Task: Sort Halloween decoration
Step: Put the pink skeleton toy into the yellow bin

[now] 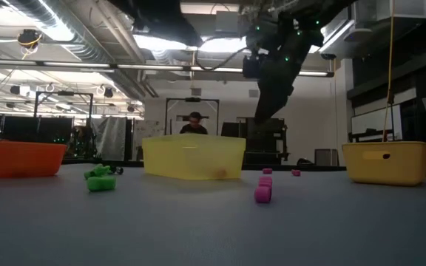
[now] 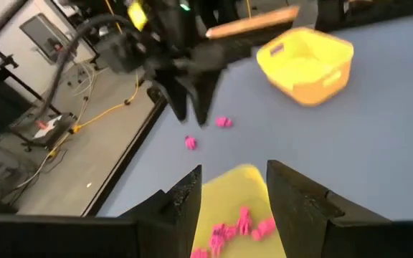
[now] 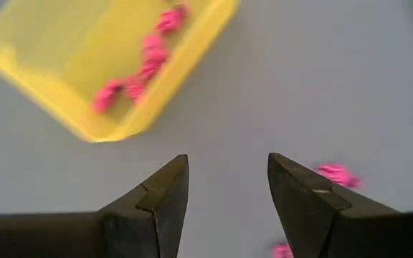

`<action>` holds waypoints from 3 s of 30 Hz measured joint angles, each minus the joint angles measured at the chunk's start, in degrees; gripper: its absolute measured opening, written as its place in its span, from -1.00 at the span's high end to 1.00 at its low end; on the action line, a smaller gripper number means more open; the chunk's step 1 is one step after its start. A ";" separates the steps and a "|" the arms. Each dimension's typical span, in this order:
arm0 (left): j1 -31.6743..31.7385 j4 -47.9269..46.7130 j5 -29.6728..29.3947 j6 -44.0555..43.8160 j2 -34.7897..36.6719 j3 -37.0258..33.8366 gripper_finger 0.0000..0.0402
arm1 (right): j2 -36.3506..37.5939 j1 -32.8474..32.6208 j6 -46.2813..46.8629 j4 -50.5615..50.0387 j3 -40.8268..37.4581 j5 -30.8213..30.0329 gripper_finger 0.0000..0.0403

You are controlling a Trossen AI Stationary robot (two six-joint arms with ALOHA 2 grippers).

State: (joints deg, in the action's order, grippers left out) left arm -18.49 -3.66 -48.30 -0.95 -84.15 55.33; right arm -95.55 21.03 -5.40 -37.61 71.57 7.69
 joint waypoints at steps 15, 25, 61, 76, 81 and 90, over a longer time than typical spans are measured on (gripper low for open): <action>-0.66 -2.09 -0.16 -2.85 0.32 -0.02 0.30 | -1.88 9.94 -21.60 6.69 0.02 0.85 0.05; -0.64 -4.54 0.06 -6.25 0.32 -0.02 0.30 | -9.69 10.52 -33.95 5.68 0.00 -0.60 0.05; -0.56 -4.94 1.52 -6.47 0.30 -0.07 0.30 | -17.70 10.50 -37.34 5.21 0.28 -8.10 0.07; -0.56 -4.94 1.52 -6.47 0.30 -0.07 0.30 | -17.94 10.41 -37.34 4.51 0.11 -7.73 0.70; -0.56 -4.93 1.51 -6.47 0.30 -0.07 0.30 | -17.98 10.39 -36.91 4.53 0.11 -7.93 0.76; -0.56 -4.94 1.50 -6.47 0.28 -0.07 0.30 | -15.91 10.44 -36.38 0.24 1.12 -9.13 0.75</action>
State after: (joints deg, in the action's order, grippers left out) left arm -19.05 -8.60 -46.81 -7.42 -83.88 55.27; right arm -111.46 31.47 -41.78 -37.37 72.70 -1.44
